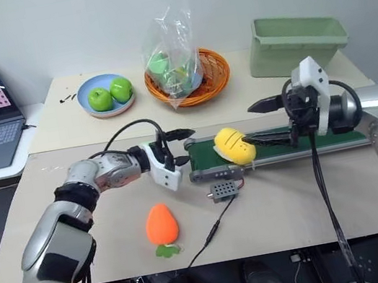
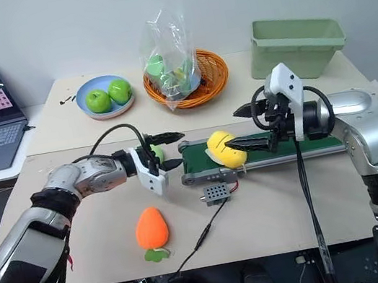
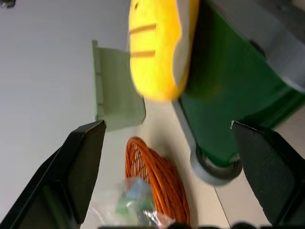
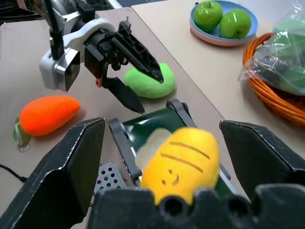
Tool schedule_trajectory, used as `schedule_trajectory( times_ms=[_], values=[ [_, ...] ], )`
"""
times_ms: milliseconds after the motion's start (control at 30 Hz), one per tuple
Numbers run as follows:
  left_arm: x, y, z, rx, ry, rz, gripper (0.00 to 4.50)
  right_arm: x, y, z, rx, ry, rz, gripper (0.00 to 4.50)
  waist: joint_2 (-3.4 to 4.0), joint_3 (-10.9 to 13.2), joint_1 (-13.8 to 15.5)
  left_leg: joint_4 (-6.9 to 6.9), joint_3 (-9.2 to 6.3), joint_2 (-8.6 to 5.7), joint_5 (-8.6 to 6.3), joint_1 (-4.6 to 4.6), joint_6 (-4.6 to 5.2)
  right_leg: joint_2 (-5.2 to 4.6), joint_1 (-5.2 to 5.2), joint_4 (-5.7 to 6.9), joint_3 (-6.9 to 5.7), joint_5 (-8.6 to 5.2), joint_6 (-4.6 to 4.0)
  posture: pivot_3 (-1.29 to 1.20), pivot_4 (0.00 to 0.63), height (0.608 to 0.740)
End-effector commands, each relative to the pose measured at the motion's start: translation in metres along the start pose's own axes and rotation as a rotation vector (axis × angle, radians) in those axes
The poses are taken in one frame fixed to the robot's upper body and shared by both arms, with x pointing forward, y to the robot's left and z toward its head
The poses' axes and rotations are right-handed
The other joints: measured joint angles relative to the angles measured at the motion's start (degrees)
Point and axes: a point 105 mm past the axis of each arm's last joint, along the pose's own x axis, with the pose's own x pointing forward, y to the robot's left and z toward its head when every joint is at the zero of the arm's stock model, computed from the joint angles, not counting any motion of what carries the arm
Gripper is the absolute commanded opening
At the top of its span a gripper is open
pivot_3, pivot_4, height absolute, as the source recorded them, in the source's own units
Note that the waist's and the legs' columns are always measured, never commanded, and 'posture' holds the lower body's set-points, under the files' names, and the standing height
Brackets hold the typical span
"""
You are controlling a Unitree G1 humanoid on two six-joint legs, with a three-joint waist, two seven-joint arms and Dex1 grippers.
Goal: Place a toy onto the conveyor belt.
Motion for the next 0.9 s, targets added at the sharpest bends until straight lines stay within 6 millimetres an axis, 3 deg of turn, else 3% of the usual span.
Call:
schedule_trajectory(
  times_ms=[33, 167, 300, 400, 733, 900],
  values=[
    [-0.01, 0.026, -0.012, -0.233, 0.081, 0.132, 4.48, 0.0, -0.003, 0.013, -0.059, -0.034, 0.003, 4.5, 0.01, 0.0, -0.06, 0.01, 0.0, 0.0, 0.0, 0.0, 0.0, 0.0, 0.0, 0.01, 0.0, 0.0, 0.0, 0.0, 0.15, 0.74],
    [-0.025, 0.025, -0.012, -0.713, 0.09, 0.154, 4.48, 0.002, -0.004, 0.014, -0.067, -0.036, 0.018, 4.5, 0.02, 0.0, -0.45, 0.15, -0.05, 0.04, -0.02, -0.02, 0.04, 0.01, -0.01, 0.07, 0.01, -0.01, 0.01, 0.0, 0.15, 0.74],
    [-0.053, -0.002, 0.015, -1.022, 0.03, 0.021, 4.48, 0.006, -0.004, 0.012, -0.072, -0.034, 0.046, 4.5, 0.03, 0.0, -1.28, 0.39, -0.17, 0.1, -0.07, -0.06, 0.12, 0.06, 0.0, 0.15, 0.07, -0.03, 0.04, 0.0, 0.15, 0.74],
    [-0.07, -0.002, 0.029, -1.275, 0.007, 0.041, 4.48, 0.006, -0.006, 0.012, -0.074, -0.033, 0.058, 4.5, 0.05, 0.0, -1.91, 0.39, -0.39, 0.11, -0.07, 0.0, 0.12, 0.06, 0.0, 0.24, 0.17, -0.03, 0.05, 0.0, 0.15, 0.74],
    [-0.096, 0.03, 0.046, -1.46, -0.044, 0.284, 4.48, 0.008, -0.006, 0.013, -0.057, -0.043, 0.095, 4.5, 0.06, 0.01, -0.89, 0.45, -0.46, 0.09, -0.07, 0.43, 0.11, 0.05, 0.36, 0.1, 0.16, -0.04, 0.05, 0.0, 0.15, 0.74],
    [-0.109, 0.023, 0.055, -1.582, -0.065, 0.238, 4.48, 0.007, -0.006, 0.018, -0.061, -0.05, 0.116, 4.5, 0.06, 0.01, -0.93, 0.42, -0.43, 0.09, -0.07, 0.42, 0.11, 0.06, 0.32, 0.1, 0.2, -0.04, 0.05, 0.0, 0.15, 0.74]
  ],
)
